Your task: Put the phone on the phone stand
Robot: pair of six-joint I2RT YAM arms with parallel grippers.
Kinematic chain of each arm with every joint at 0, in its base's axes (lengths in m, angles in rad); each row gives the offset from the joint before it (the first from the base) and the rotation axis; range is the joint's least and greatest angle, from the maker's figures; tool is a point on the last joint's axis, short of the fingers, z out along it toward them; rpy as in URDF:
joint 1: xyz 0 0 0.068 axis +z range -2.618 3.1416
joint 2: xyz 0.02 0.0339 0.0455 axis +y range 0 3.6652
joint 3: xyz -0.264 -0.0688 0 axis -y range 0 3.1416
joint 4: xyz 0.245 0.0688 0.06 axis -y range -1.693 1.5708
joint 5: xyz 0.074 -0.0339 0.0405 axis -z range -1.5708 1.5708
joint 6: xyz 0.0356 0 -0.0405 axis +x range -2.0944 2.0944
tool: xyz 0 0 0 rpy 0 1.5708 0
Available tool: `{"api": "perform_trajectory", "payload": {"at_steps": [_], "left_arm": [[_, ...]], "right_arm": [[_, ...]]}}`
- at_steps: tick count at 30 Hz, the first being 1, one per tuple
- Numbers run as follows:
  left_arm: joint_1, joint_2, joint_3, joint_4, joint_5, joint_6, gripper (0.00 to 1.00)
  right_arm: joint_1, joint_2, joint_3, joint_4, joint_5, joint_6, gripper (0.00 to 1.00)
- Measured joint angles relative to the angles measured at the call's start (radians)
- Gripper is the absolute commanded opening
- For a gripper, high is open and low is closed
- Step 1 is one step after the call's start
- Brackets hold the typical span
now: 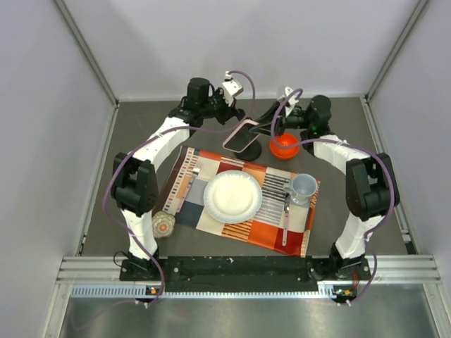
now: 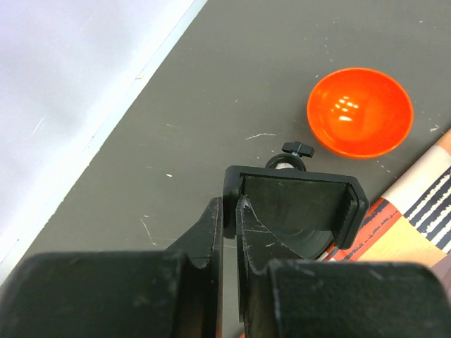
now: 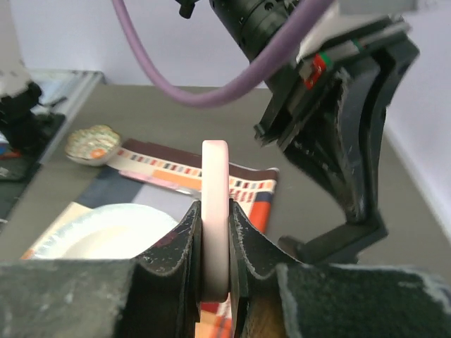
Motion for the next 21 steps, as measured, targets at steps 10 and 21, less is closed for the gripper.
{"api": "perform_trajectory", "payload": {"at_steps": [10, 21], "left_arm": [[-0.003, 0.005, 0.028, -0.061, -0.002, -0.055, 0.0], [0.003, 0.006, 0.059, -0.114, -0.001, -0.084, 0.0]], "right_arm": [[-0.085, 0.03, -0.001, 0.483, -0.068, 0.537, 0.0], [-0.049, 0.23, 0.289, 0.554, -0.101, 0.606, 0.0]]}}
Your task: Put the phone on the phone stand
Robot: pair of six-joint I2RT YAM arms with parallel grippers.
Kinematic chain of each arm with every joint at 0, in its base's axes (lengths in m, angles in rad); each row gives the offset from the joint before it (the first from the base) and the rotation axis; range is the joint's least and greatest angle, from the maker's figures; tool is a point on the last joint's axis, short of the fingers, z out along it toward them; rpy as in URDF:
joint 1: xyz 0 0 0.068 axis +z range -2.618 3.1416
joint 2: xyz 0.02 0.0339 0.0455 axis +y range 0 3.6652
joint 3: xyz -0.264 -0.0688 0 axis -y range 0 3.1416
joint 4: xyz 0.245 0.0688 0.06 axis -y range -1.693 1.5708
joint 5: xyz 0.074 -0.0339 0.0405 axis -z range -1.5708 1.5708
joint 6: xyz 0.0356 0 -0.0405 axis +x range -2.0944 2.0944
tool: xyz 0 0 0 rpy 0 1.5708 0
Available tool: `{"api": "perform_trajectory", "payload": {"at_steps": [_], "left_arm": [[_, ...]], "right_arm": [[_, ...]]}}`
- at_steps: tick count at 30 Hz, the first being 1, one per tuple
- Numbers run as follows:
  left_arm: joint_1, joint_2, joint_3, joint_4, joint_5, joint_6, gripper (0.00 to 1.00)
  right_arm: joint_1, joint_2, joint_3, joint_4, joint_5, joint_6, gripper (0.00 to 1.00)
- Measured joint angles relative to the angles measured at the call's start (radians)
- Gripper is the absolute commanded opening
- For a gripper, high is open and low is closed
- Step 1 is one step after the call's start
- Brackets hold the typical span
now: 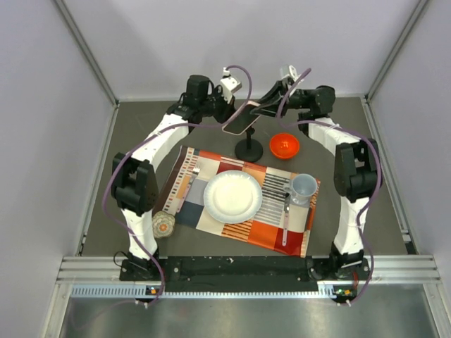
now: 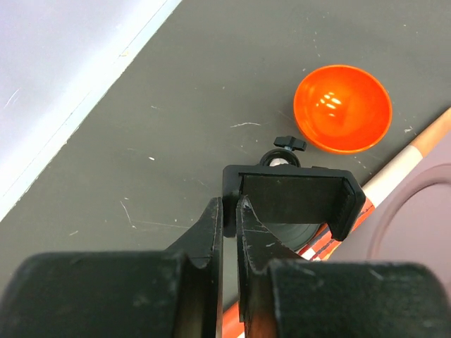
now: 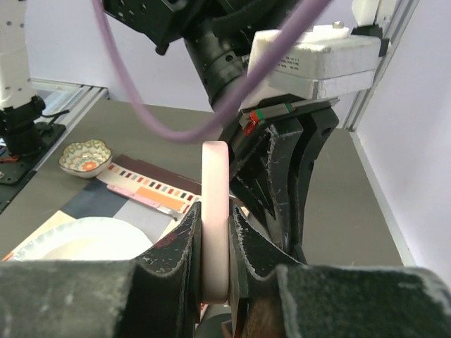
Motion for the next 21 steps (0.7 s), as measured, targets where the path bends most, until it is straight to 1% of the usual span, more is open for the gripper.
{"api": "perform_trajectory", "payload": {"at_steps": [3, 5, 8, 11, 14, 17, 21], "left_arm": [[0.0, 0.008, 0.014, -0.011, 0.003, 0.001, 0.0], [0.0, 0.015, 0.016, -0.016, 0.006, 0.002, 0.0], [0.006, 0.015, 0.018, -0.017, 0.007, 0.005, 0.0], [0.014, 0.015, 0.018, -0.021, 0.008, 0.005, 0.0], [0.014, 0.015, 0.018, -0.022, 0.013, 0.005, 0.0], [0.015, 0.015, 0.018, -0.023, 0.027, 0.013, 0.0], [0.023, 0.015, 0.017, -0.023, 0.066, 0.049, 0.0]], "right_arm": [[0.012, 0.02, 0.003, -0.005, 0.012, -0.043, 0.0], [0.023, 0.017, 0.003, -0.049, 0.02, -0.127, 0.0], [0.039, -0.006, 0.002, -0.209, 0.037, -0.298, 0.0], [0.049, -0.023, 0.002, -0.312, 0.044, -0.396, 0.0], [0.051, -0.021, 0.002, -0.32, 0.043, -0.411, 0.0], [0.052, -0.006, 0.014, -0.289, 0.033, -0.385, 0.0], [0.053, 0.094, 0.126, -0.138, -0.018, -0.22, 0.0]]}}
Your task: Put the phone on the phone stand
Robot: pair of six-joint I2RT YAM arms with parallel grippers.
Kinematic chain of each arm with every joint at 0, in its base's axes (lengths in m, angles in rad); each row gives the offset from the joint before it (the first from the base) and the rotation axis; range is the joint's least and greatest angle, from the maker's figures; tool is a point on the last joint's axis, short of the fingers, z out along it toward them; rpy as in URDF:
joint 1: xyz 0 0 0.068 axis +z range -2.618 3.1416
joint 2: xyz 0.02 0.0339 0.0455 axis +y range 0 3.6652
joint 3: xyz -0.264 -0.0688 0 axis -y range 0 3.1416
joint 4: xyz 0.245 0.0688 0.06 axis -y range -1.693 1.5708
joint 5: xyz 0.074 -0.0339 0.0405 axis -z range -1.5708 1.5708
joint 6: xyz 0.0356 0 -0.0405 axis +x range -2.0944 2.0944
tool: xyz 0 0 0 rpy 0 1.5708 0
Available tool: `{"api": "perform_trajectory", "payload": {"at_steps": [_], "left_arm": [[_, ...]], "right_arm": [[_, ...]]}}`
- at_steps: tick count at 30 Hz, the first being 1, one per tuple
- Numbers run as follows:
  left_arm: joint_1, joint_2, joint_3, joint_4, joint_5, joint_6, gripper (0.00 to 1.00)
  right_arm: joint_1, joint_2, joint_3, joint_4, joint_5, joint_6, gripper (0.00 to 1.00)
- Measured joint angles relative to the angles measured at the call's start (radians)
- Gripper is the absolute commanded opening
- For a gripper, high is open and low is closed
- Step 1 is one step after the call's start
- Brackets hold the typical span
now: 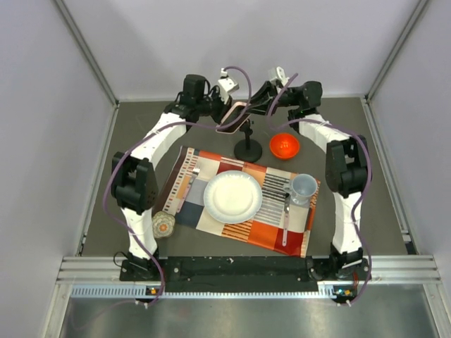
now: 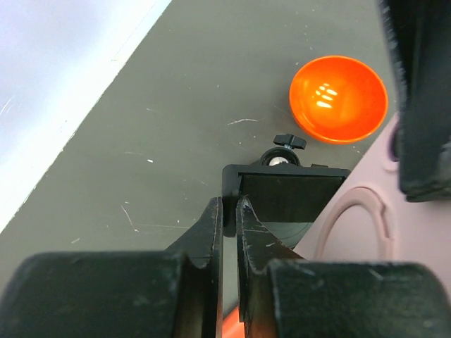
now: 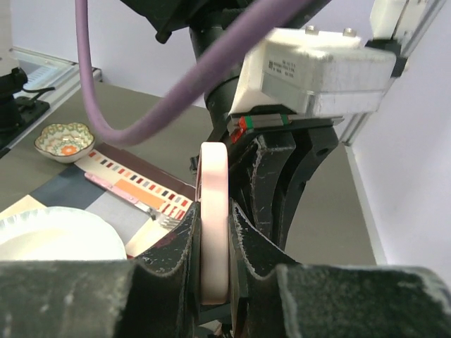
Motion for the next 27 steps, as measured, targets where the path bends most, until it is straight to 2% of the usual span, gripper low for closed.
{"api": "perform_trajectory", "payload": {"at_steps": [4, 11, 17, 20, 24, 27], "left_arm": [[0.018, 0.0, 0.0, 0.0, 0.042, 0.006, 0.0], [0.029, 0.0, 0.0, 0.0, 0.058, 0.004, 0.0], [0.015, 0.0, -0.021, 0.029, -0.004, -0.018, 0.0], [0.002, -0.022, -0.063, 0.079, -0.051, -0.029, 0.0], [-0.022, -0.074, -0.166, 0.187, -0.154, -0.072, 0.0], [-0.031, -0.101, -0.217, 0.233, -0.212, -0.116, 0.0]], "right_arm": [[0.005, 0.058, 0.05, 0.067, -0.009, 0.082, 0.0], [0.001, 0.089, 0.058, 0.108, -0.007, 0.122, 0.0], [-0.013, 0.083, 0.023, 0.096, 0.02, 0.143, 0.0], [-0.02, 0.022, -0.049, -0.08, 0.076, 0.078, 0.0], [-0.005, -0.105, -0.085, -0.576, 0.172, -0.209, 0.0], [0.003, -0.158, -0.085, -0.81, 0.261, -0.322, 0.0]]}}
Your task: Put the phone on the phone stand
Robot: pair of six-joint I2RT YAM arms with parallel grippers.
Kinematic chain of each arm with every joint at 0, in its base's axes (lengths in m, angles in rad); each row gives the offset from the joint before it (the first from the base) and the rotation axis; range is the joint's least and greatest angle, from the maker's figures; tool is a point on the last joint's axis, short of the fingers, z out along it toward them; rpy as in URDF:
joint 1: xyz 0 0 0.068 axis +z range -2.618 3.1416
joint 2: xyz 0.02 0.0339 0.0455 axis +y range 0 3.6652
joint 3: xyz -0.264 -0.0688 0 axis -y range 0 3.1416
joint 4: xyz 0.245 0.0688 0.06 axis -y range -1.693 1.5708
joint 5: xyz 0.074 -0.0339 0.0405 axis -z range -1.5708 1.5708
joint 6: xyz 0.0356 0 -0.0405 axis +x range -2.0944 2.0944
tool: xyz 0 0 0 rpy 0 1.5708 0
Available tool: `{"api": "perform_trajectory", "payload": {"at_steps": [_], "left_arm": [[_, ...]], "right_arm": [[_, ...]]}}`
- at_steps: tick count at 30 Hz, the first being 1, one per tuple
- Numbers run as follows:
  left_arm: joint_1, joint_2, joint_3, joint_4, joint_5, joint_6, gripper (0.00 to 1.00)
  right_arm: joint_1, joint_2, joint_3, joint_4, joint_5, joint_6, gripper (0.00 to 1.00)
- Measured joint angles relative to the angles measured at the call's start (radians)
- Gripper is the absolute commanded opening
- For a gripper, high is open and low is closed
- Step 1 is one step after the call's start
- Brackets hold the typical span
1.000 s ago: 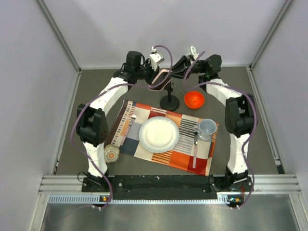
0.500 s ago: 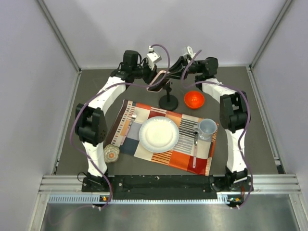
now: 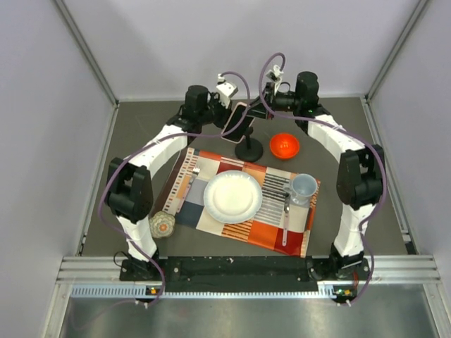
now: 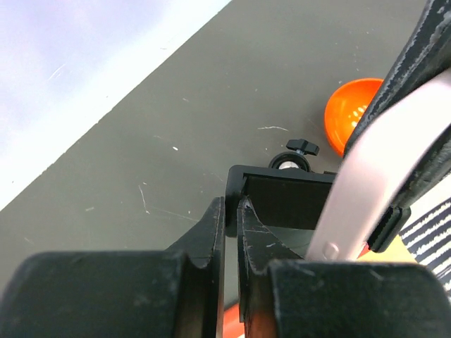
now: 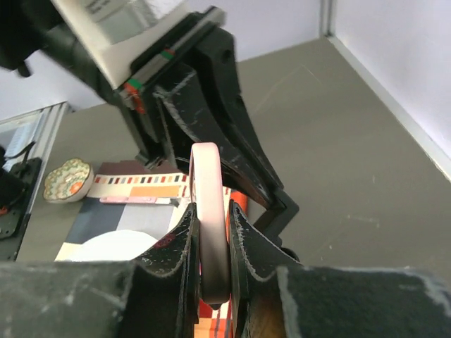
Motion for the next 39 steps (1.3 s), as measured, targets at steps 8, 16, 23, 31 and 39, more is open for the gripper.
{"api": "perform_trajectory", "payload": {"at_steps": [8, 16, 23, 31, 39], "left_arm": [[-0.042, -0.015, -0.033, 0.048, -0.214, -0.121, 0.0], [-0.072, -0.018, -0.042, 0.059, -0.349, -0.145, 0.0], [-0.09, -0.04, -0.042, -0.006, -0.464, -0.126, 0.0], [-0.108, -0.098, -0.091, -0.04, -0.528, -0.164, 0.0], [-0.112, -0.126, -0.079, -0.128, -0.566, -0.188, 0.0]], "right_arm": [[0.034, -0.099, 0.017, -0.374, 0.418, -0.083, 0.0], [0.143, -0.08, 0.233, -0.739, 0.854, -0.124, 0.0], [0.186, 0.012, 0.402, -0.874, 0.947, -0.077, 0.0], [0.187, 0.032, 0.441, -0.933, 0.907, -0.013, 0.0], [0.187, 0.086, 0.531, -0.985, 0.83, -0.01, 0.0]]}}
